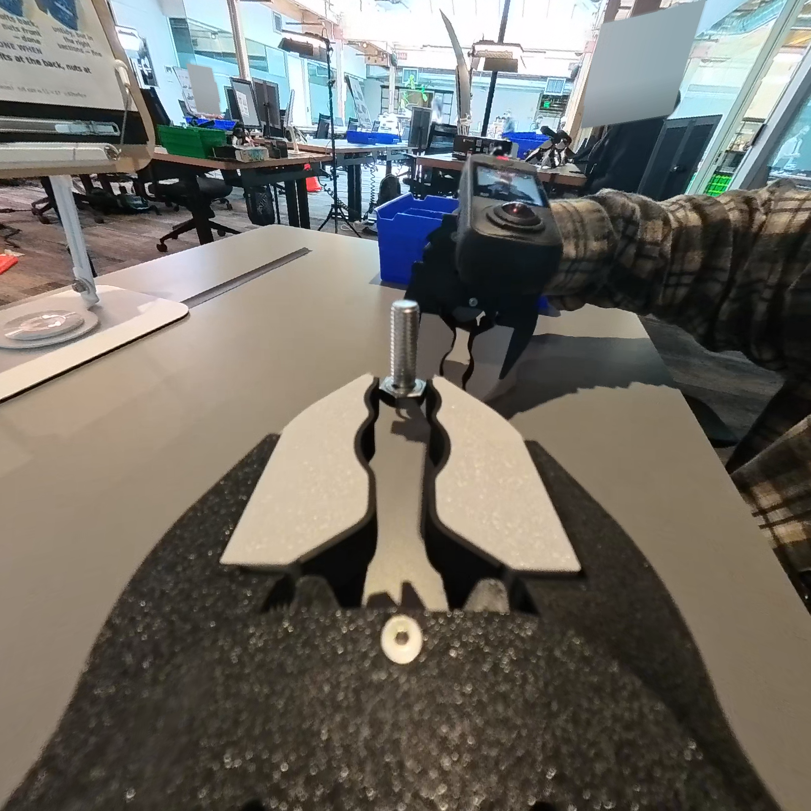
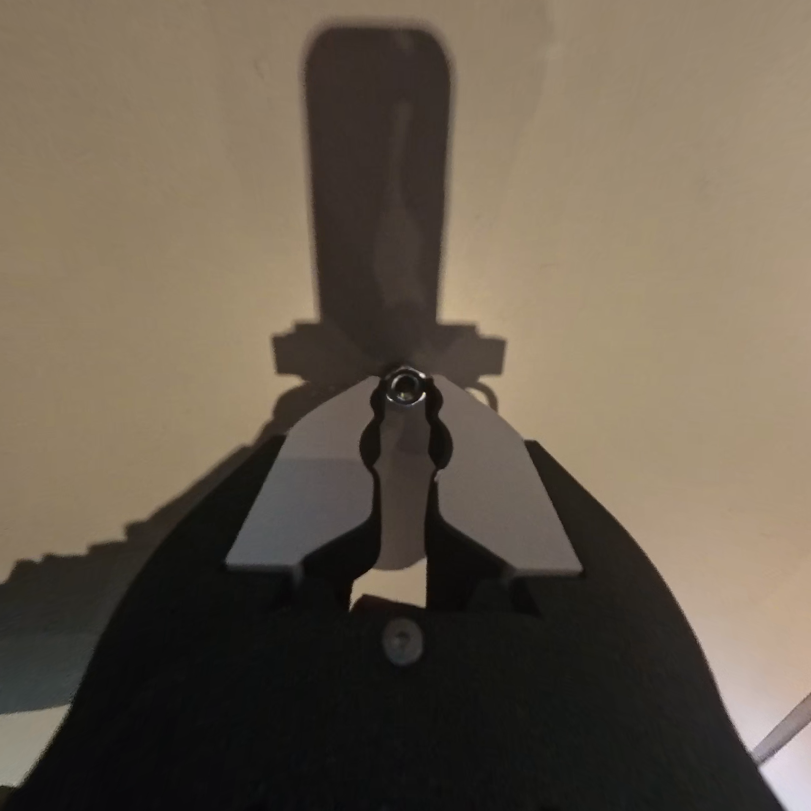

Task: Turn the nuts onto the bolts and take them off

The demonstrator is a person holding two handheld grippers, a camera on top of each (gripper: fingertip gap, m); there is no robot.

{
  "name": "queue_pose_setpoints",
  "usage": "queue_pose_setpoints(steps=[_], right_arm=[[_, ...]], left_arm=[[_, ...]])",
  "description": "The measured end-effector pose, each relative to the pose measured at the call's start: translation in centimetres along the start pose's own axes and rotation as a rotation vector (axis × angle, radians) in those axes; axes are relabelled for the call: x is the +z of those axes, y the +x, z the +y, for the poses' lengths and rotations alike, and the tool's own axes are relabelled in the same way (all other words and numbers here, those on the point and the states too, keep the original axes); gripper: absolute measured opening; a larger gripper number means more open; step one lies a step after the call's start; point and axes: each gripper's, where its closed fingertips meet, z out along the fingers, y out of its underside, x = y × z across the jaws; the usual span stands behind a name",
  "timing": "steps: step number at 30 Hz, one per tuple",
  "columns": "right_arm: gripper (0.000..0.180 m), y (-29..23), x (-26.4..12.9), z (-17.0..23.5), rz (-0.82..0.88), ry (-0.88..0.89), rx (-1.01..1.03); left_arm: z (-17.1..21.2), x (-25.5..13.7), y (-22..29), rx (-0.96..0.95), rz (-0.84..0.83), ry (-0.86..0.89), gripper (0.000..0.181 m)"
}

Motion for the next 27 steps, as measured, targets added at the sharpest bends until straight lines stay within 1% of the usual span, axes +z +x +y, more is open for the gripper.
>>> queue_pose_setpoints(steps=[1, 3, 5, 7, 11, 15, 21, 27], right_arm=[[0.016, 0.2, -0.1, 0.1, 0.014, -0.005, 0.004], [0.016, 0.4, -0.6, 0.2, 0.02, 0.006, 0.021], [0.016, 0.7, -2.1, -0.1, 0.017, 0.055, 0.058], [0.016, 1.1, -4.7, -1.1, 0.004, 0.144, 0.109], [0.016, 1.5, -10.3, -3.8, -0.073, 0.343, 0.198], [0.016, 1.2, -13.7, -6.0, -0.128, 0.422, 0.224], [0.016, 1.1, -15.0, -9.0, -0.174, 0.441, 0.236], [0.016, 1.3, -14.2, -10.8, -0.146, 0.357, 0.185]], left_arm=[[0.1, 0.0, 0.0, -0.002, 0.002, -0.002, 0.019], [0.2, 0.1, 0.1, -0.004, 0.004, -0.007, 0.019], [0.4, 0.2, 0.1, -0.007, 0.004, -0.018, 0.019], [0.5, 0.4, 0.3, -0.012, 0.008, -0.024, 0.019], [0.5, 0.8, 1.1, -0.007, 0.016, -0.04, 0.019], [0.7, 1.3, 2.0, 0.005, 0.029, -0.059, 0.019], [1.1, 1.8, 2.8, 0.007, 0.048, -0.093, 0.019], [1.5, 1.9, 2.8, 0.001, 0.045, -0.119, 0.019]])
